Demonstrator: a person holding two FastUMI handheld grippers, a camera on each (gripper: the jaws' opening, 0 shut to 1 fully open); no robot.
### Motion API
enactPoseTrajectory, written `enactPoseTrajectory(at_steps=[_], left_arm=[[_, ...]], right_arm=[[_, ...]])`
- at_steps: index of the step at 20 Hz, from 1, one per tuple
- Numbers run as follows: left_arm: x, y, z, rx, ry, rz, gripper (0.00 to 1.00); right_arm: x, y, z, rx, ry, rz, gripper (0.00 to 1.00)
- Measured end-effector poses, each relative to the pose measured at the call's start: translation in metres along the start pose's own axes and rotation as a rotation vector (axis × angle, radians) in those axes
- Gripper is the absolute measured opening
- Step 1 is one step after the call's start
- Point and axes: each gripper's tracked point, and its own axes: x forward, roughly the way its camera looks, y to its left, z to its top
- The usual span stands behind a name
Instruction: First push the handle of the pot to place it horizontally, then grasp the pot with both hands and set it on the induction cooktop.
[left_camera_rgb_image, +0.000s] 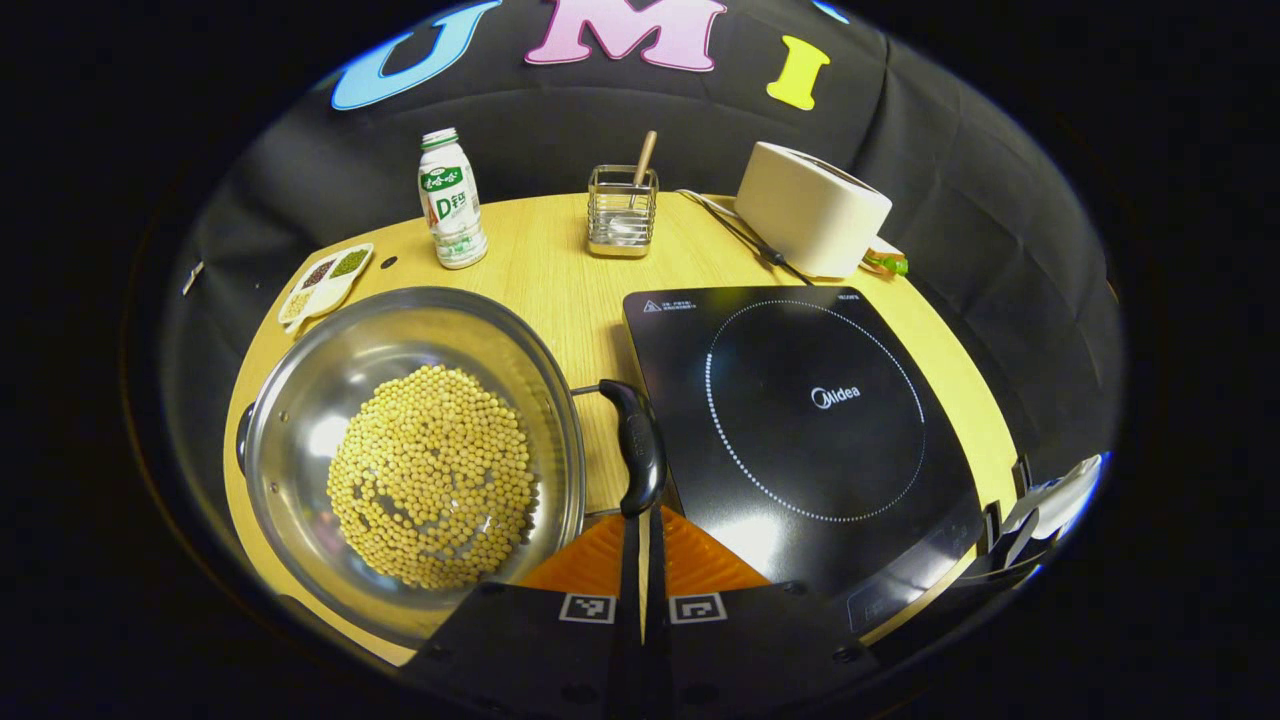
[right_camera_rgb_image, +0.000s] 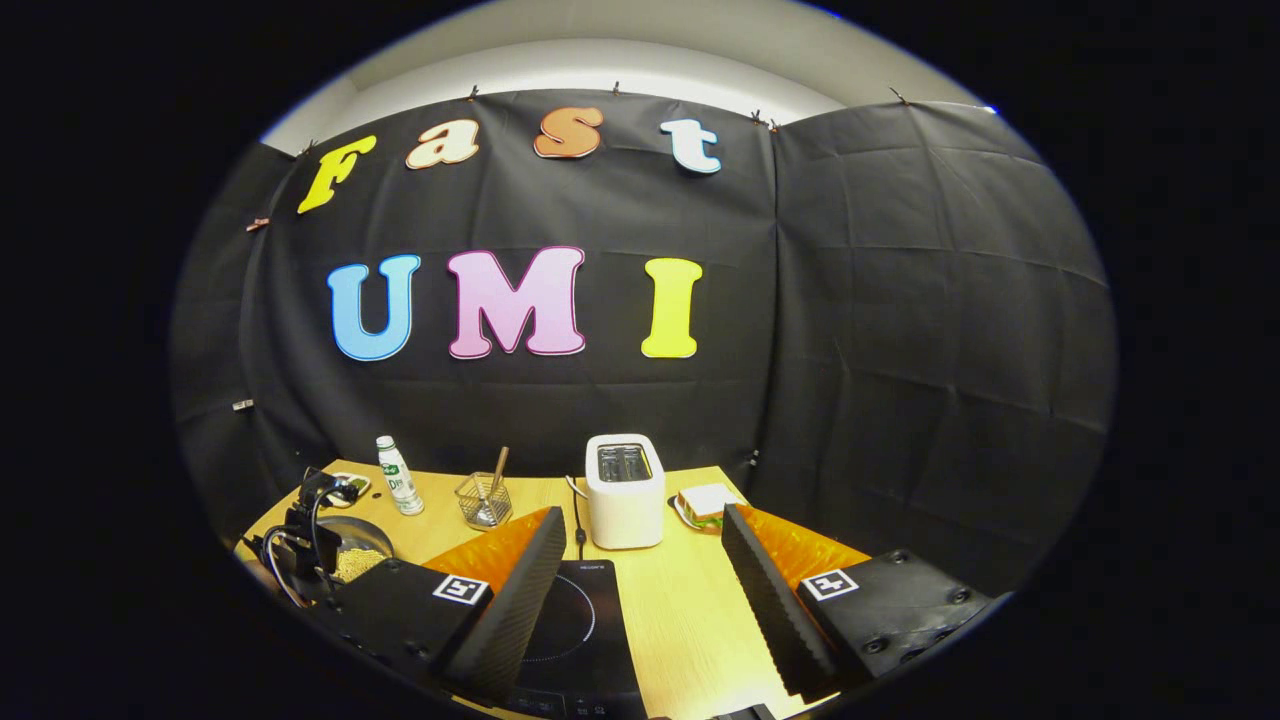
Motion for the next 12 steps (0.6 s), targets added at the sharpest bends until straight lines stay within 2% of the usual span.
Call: enactPoseTrajectory(at_steps=[8,12], left_arm=[[-0.006,-0.001,0.007,-0.007,-0.034,-0.020,0.05],[-0.041,-0.005,0.020,-0.001,-0.135,-0.034,0.05]], right_arm=[[-0.002,0.007,-0.007,-0.001,0.027,0.018,0.98],[0.007,0.038,-0.025,0.042,0.097,0.078,0.98]])
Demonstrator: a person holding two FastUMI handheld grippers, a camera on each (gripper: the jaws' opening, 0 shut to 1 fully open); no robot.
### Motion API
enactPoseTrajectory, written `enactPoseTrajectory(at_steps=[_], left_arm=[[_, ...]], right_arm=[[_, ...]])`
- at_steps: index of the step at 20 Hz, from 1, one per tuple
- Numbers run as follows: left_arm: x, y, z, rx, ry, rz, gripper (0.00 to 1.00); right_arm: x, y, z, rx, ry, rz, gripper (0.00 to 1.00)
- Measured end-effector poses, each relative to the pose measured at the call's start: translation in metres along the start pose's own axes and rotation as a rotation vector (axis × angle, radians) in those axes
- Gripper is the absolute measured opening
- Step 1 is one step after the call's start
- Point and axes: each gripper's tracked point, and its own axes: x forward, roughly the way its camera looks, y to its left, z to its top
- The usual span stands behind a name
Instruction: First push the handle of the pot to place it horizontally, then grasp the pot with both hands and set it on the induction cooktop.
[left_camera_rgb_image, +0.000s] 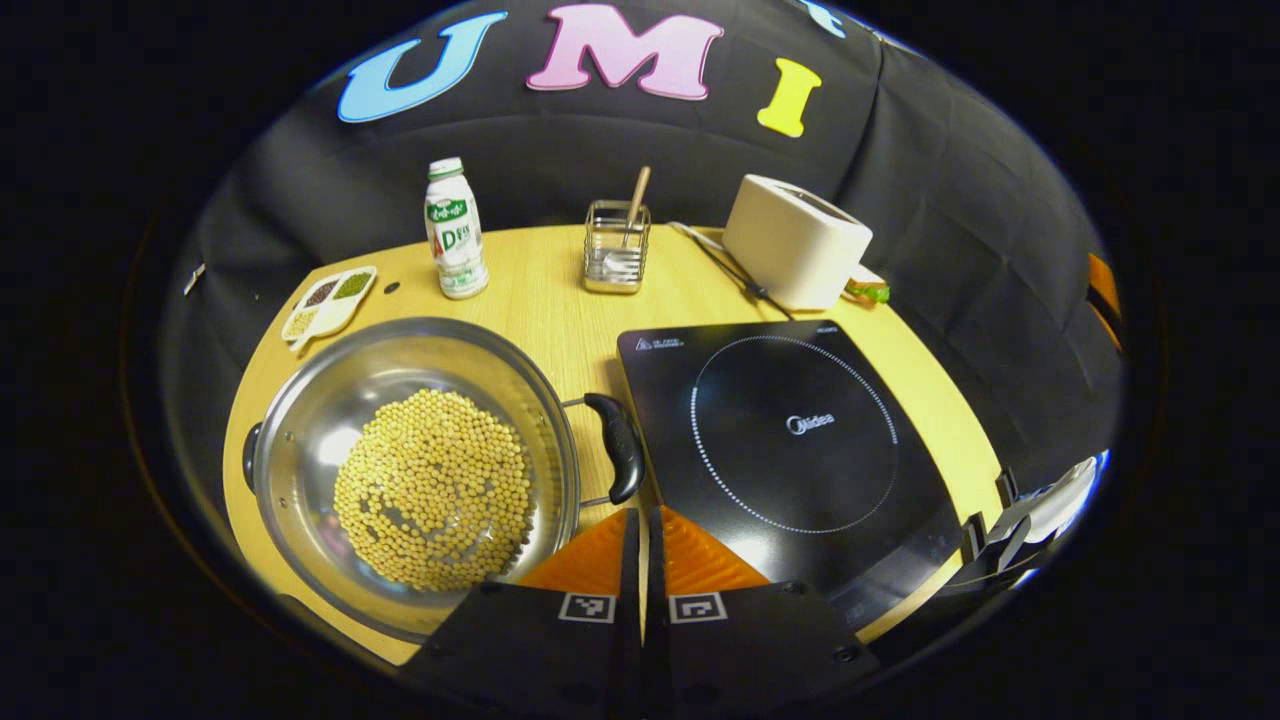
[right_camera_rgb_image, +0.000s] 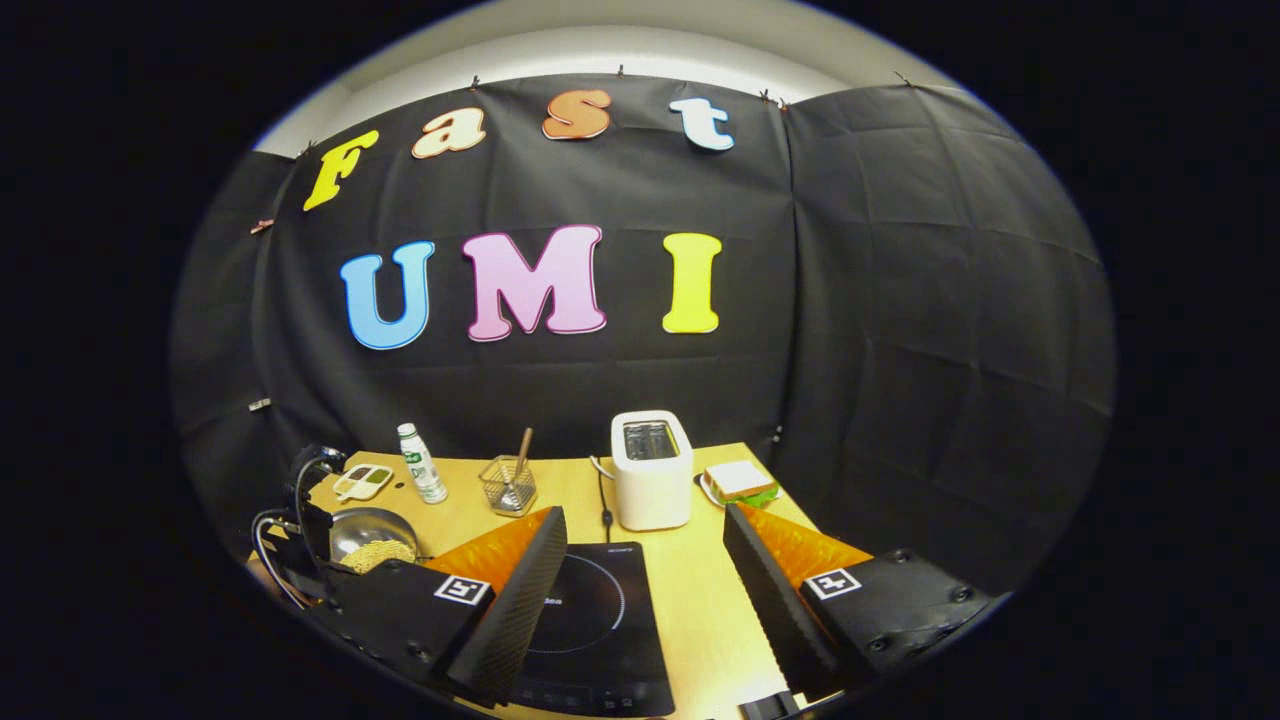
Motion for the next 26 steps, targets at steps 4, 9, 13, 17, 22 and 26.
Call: enactPoseTrajectory(at_steps=[4,9,13,17,22,26], left_arm=[[-0.054,0.015,0.027,-0.001,-0.143,0.019,0.18],[-0.120,0.064,0.050,-0.042,-0.243,0.069,0.78],[-0.154,0.139,0.053,-0.058,-0.288,0.212,0.96],[-0.154,0.200,0.035,-0.113,-0.262,0.269,0.96],[-0.139,0.252,0.031,-0.160,-0.283,0.264,0.95],[-0.119,0.272,0.032,-0.179,-0.315,0.215,0.95]], right_arm=[[0.014,0.055,-0.019,-0.017,0.078,0.105,0.99],[0.029,0.136,-0.040,-0.025,0.163,0.241,0.99],[0.042,0.199,-0.060,-0.015,0.251,0.329,0.99],[0.062,0.244,-0.084,-0.015,0.312,0.368,0.98],[0.088,0.278,-0.126,-0.031,0.417,0.385,0.99],[0.095,0.285,-0.183,-0.050,0.557,0.391,0.99]])
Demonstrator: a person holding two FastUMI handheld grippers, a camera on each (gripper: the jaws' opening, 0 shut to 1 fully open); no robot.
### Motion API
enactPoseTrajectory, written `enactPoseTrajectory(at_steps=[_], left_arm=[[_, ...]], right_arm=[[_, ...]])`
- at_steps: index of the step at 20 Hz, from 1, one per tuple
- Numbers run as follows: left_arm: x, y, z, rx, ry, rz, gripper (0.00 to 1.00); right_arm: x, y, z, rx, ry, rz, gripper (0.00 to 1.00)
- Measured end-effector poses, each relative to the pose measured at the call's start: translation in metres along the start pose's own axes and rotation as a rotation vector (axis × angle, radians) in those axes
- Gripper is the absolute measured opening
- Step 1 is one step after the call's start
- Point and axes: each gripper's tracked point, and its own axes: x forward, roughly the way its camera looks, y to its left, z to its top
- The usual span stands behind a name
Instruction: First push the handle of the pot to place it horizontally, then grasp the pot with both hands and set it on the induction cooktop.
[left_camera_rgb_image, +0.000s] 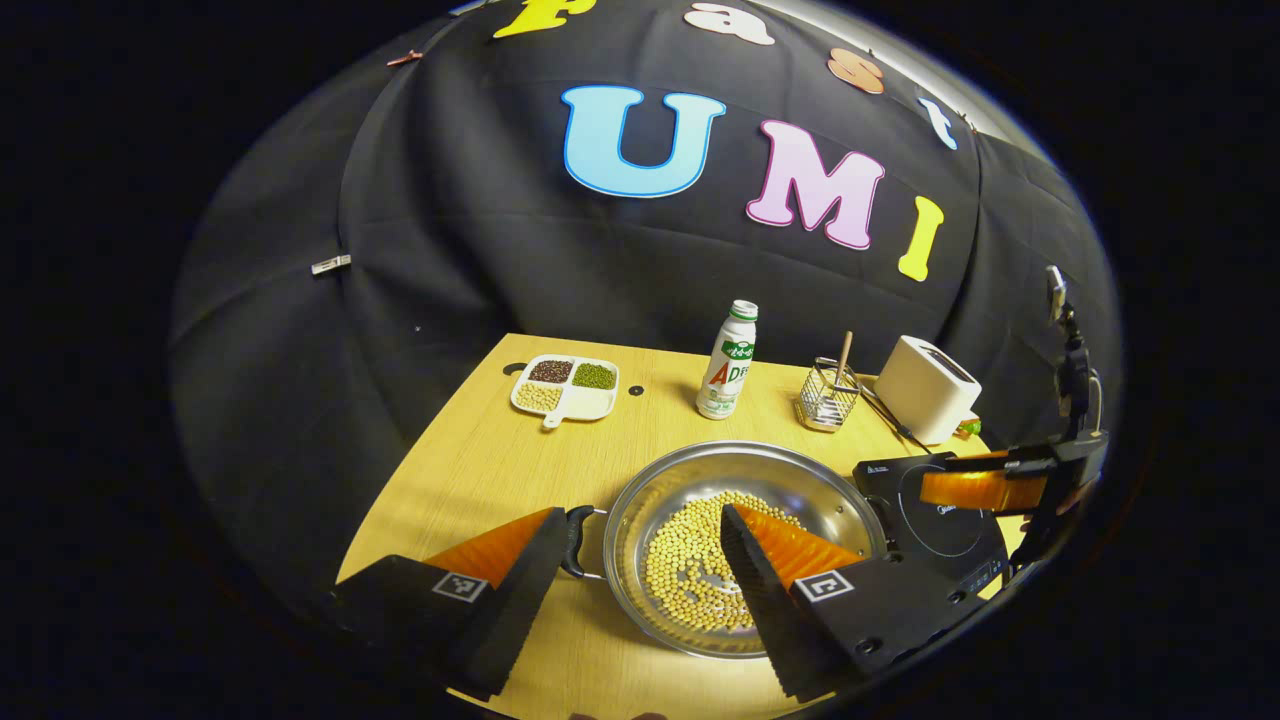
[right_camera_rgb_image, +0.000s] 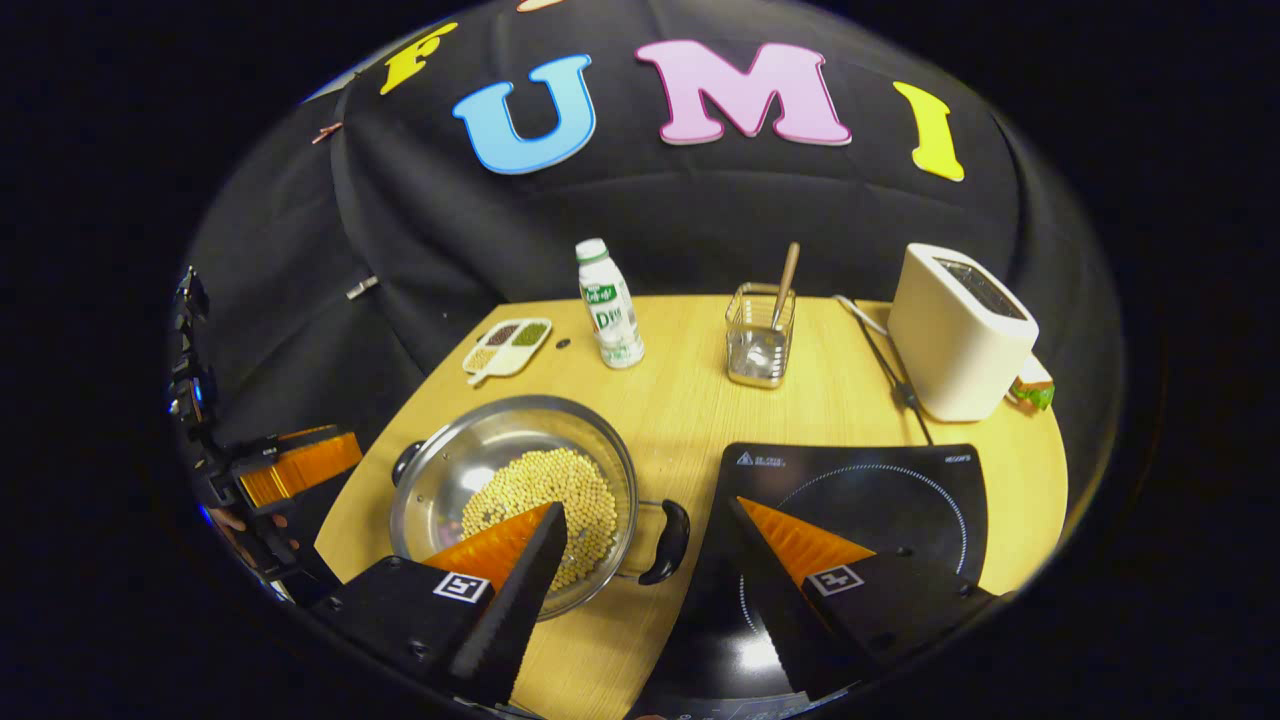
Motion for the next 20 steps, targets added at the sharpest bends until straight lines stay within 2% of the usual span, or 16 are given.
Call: enactPoseTrajectory(at_steps=[4,10,15,20], left_arm=[[0.026,0.020,-0.015,-0.029,0.017,-0.008,0.96],[0.057,0.028,-0.037,-0.071,0.079,-0.042,0.96],[0.079,0.034,-0.050,-0.026,0.134,-0.087,0.95],[0.096,0.039,-0.066,-0.056,0.197,-0.115,0.95]], right_arm=[[0.027,-0.005,-0.037,0.007,0.096,0.010,0.99],[0.051,0.011,-0.055,0.031,0.147,0.052,0.99],[0.066,0.010,-0.047,0.082,0.131,0.048,0.99],[0.090,0.015,-0.045,0.047,0.137,0.044,0.98]])
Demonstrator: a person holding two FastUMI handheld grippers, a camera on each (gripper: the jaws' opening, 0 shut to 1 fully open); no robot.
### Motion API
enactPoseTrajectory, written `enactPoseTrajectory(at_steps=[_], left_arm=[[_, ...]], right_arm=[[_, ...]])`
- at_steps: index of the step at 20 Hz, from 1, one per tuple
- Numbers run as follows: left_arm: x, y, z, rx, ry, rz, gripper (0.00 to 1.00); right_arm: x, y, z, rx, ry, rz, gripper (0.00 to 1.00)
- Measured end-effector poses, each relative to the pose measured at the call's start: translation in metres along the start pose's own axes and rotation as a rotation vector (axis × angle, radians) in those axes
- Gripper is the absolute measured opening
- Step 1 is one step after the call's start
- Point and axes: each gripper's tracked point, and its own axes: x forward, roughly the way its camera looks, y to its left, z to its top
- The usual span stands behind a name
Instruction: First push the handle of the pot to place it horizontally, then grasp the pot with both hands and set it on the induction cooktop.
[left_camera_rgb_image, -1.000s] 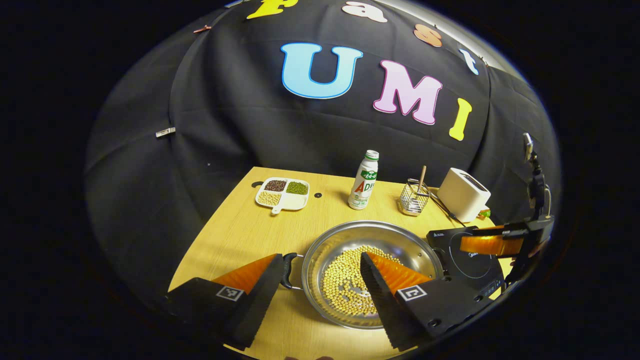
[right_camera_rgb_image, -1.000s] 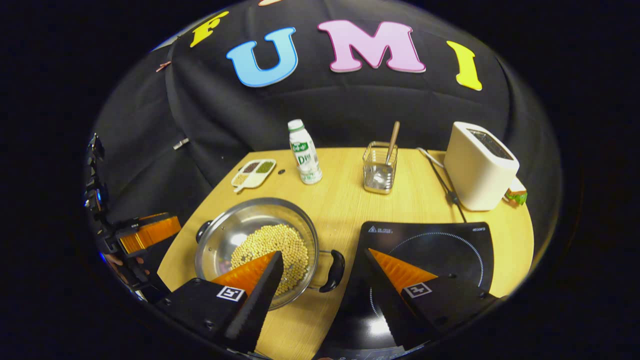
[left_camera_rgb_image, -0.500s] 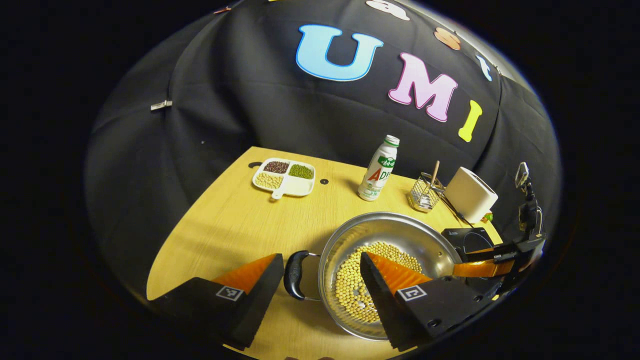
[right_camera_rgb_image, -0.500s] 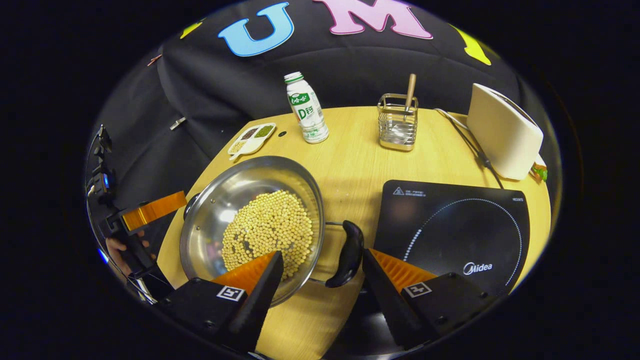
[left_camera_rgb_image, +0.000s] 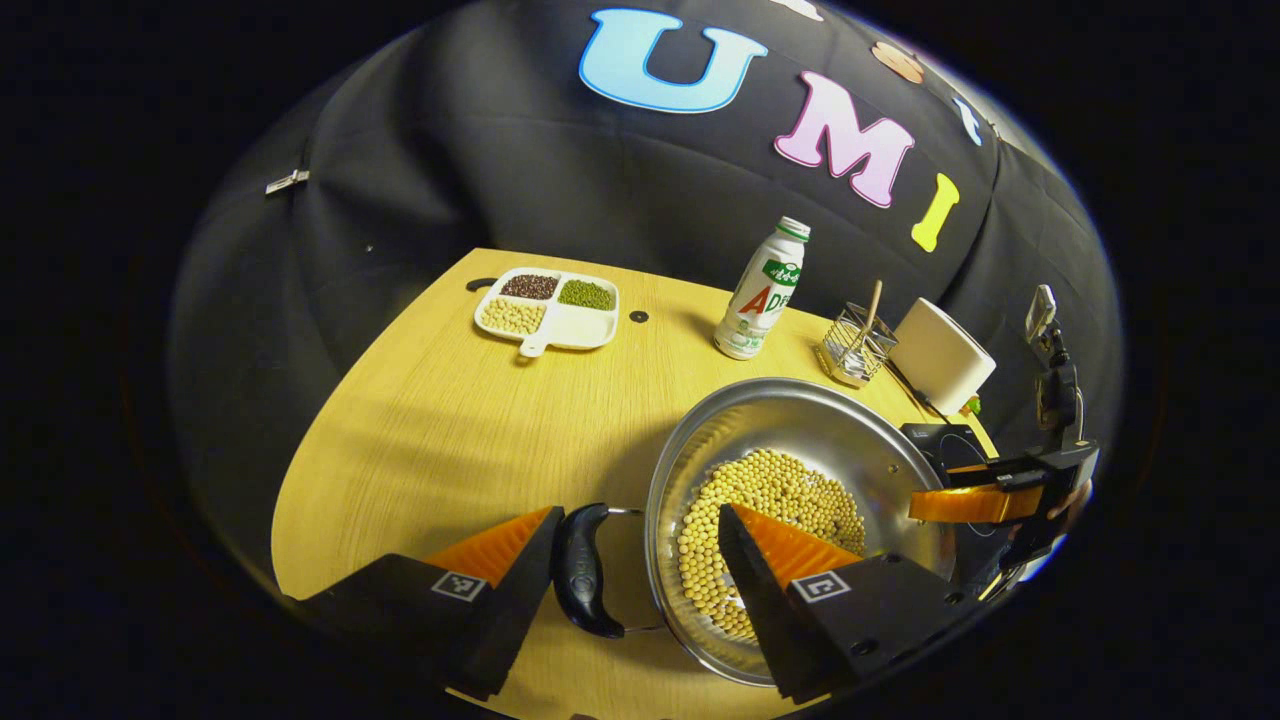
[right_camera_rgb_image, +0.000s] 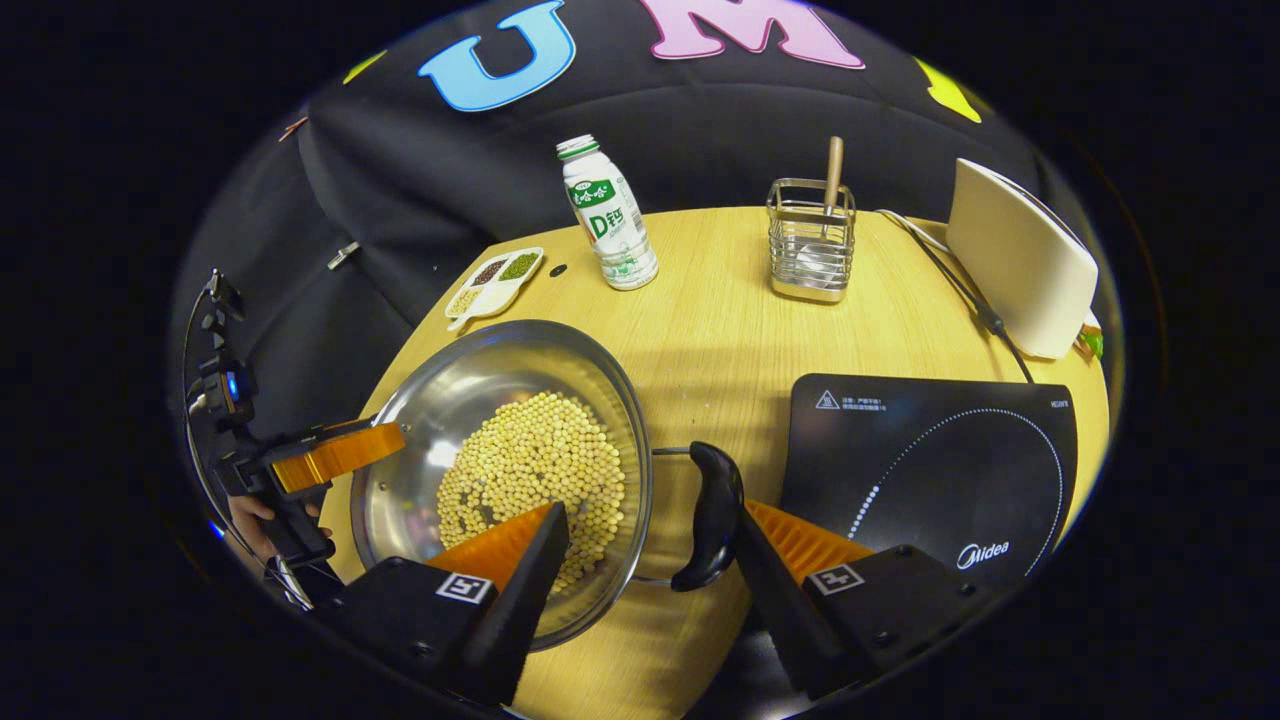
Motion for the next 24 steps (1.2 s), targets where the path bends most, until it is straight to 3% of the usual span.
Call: enactPoseTrajectory(at_steps=[3,6,9,11,15,16,17,22,23,24], left_arm=[[0.004,0.008,-0.014,-0.019,0.049,-0.007,0.90],[0.004,0.015,-0.025,-0.053,0.090,-0.016,0.79],[0.004,0.017,-0.034,-0.077,0.113,-0.015,0.67],[0.005,0.019,-0.034,-0.083,0.109,-0.015,0.66],[0.003,0.021,-0.036,-0.073,0.131,-0.005,0.65],[0.004,0.020,-0.036,-0.072,0.133,0.001,0.64],[0.003,0.020,-0.035,-0.075,0.136,0.008,0.63],[0.000,0.018,-0.040,-0.073,0.167,0.020,0.61],[-0.002,0.016,-0.039,-0.070,0.167,0.018,0.60],[-0.004,0.014,-0.037,-0.061,0.168,0.016,0.58]], right_arm=[[0.013,-0.004,0.001,-0.021,0.013,-0.020,0.94],[0.026,0.000,0.000,-0.009,0.036,-0.004,0.81],[0.040,-0.004,-0.005,-0.032,0.063,-0.026,0.81],[0.041,-0.003,-0.007,-0.021,0.070,-0.025,0.68],[0.039,0.001,-0.013,0.057,0.126,-0.005,0.63],[0.044,0.000,-0.014,0.079,0.130,-0.004,0.54],[0.043,0.001,-0.015,0.096,0.131,0.000,0.52],[0.038,0.002,-0.019,0.083,0.133,-0.013,0.52],[0.033,0.003,-0.018,0.084,0.126,-0.014,0.48],[0.025,0.003,-0.019,0.083,0.121,-0.013,0.52]])
